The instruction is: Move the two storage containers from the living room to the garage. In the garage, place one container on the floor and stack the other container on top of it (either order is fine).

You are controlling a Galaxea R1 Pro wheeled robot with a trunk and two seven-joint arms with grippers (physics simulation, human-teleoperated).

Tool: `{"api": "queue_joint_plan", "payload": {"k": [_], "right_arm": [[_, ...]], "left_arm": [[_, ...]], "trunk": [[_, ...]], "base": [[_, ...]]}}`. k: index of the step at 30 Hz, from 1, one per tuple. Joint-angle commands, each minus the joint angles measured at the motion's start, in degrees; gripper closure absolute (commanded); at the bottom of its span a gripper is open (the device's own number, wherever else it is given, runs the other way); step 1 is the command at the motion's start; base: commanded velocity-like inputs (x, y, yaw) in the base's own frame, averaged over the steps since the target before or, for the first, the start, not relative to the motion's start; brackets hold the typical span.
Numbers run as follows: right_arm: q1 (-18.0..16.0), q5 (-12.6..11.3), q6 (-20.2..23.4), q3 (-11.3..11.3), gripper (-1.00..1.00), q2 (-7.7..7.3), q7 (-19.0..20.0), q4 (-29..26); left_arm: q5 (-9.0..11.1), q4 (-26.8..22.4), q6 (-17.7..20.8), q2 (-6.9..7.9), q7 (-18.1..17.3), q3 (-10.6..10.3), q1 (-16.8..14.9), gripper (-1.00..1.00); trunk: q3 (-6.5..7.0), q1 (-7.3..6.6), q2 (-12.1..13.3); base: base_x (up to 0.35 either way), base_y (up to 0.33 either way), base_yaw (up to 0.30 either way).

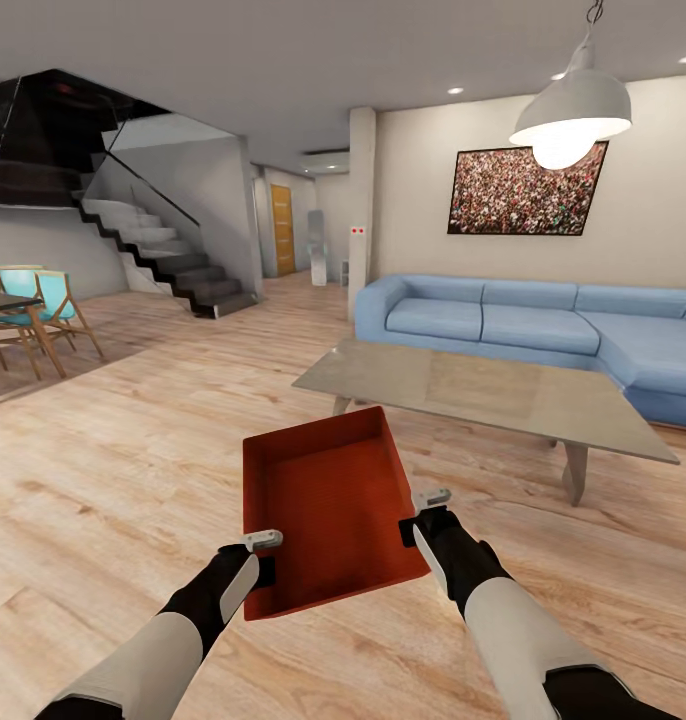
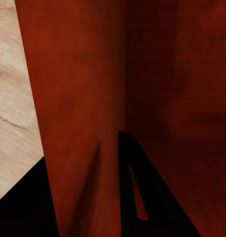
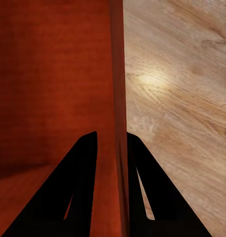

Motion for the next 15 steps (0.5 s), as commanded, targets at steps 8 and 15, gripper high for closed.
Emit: {"api": "queue_joint_plan", "payload": {"k": [8,15], "right_arm": [[0.0,-5.4,-0.3,-0.3,1.0,-0.05,0.9,0.0],[0.0,-5.4,-0.3,-0.3,1.0,-0.05,0.9,0.0]], "left_arm": [[0.9,-0.1,-0.2,0.1,-0.1,0.3,0.0,1.0],[0.9,-0.1,-0.2,0.16,-0.1,0.3,0.0,1.0]], "trunk": [[0.0,0.0,0.0],[0.0,0.0,0.0]], "base": [[0.169,0.093,0.0],[0.279,0.224,0.0]]}}
